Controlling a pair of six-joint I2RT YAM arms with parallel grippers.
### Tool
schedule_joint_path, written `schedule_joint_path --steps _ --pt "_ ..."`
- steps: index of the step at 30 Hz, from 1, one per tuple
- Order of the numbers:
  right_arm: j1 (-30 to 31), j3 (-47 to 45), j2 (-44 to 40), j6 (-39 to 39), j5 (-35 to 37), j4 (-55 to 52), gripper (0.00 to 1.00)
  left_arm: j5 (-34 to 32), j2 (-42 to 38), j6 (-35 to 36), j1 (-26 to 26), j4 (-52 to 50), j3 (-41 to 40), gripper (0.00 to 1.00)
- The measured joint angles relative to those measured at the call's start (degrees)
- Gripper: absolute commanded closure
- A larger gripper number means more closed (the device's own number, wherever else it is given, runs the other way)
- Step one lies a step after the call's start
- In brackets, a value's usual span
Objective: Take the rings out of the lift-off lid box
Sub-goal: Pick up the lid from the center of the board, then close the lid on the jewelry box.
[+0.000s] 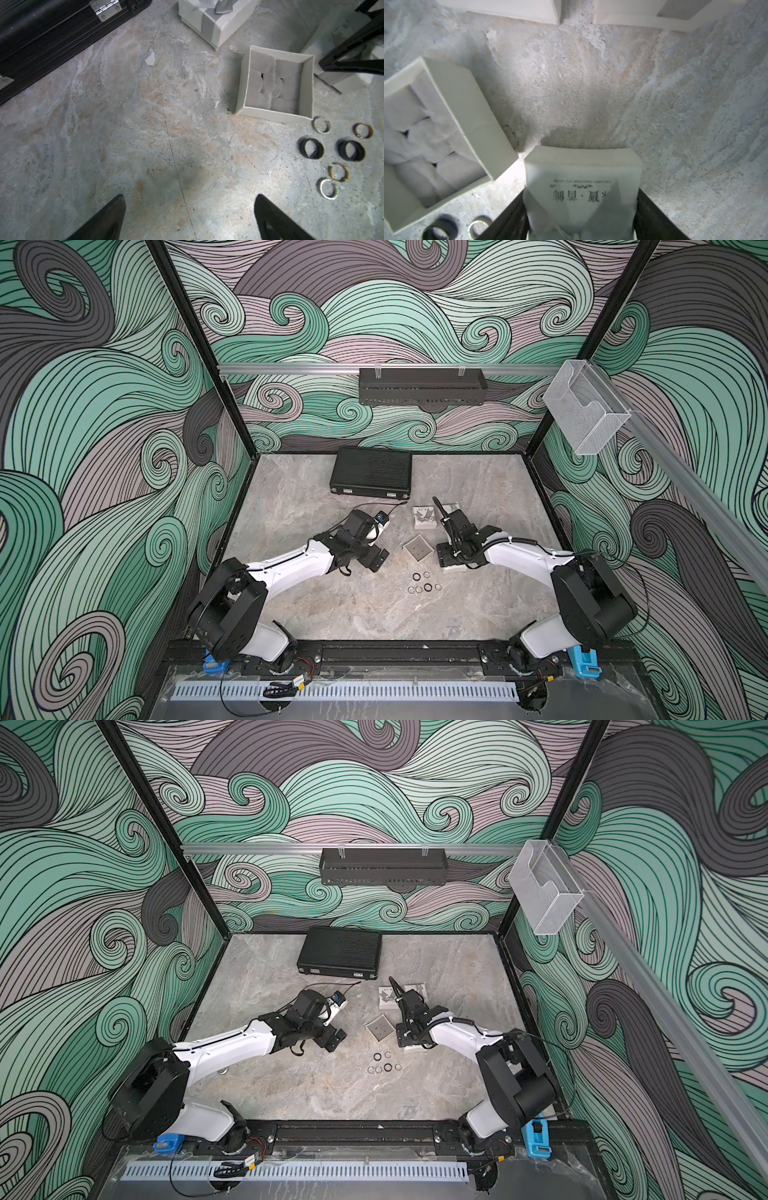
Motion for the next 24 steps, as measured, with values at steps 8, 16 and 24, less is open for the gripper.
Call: schedule_joint_path --steps 8,16,24 --pt "0.11 3.85 -6.73 -4.74 -2.4 -4.5 0.27 0.79 -1.62 0.63 0.33 0.09 -0.72 0.02" --pt "1.75 9.4 -6.14 -13.29 -9.25 -4.22 0.28 5.64 -4.2 2.03 0.33 1.11 -3.54 0.02" --pt "2.73 14.23 1.99 -19.78 -15.08 -2.71 0.29 10.93 -9.68 3.54 0.33 2.64 -5.84 0.02"
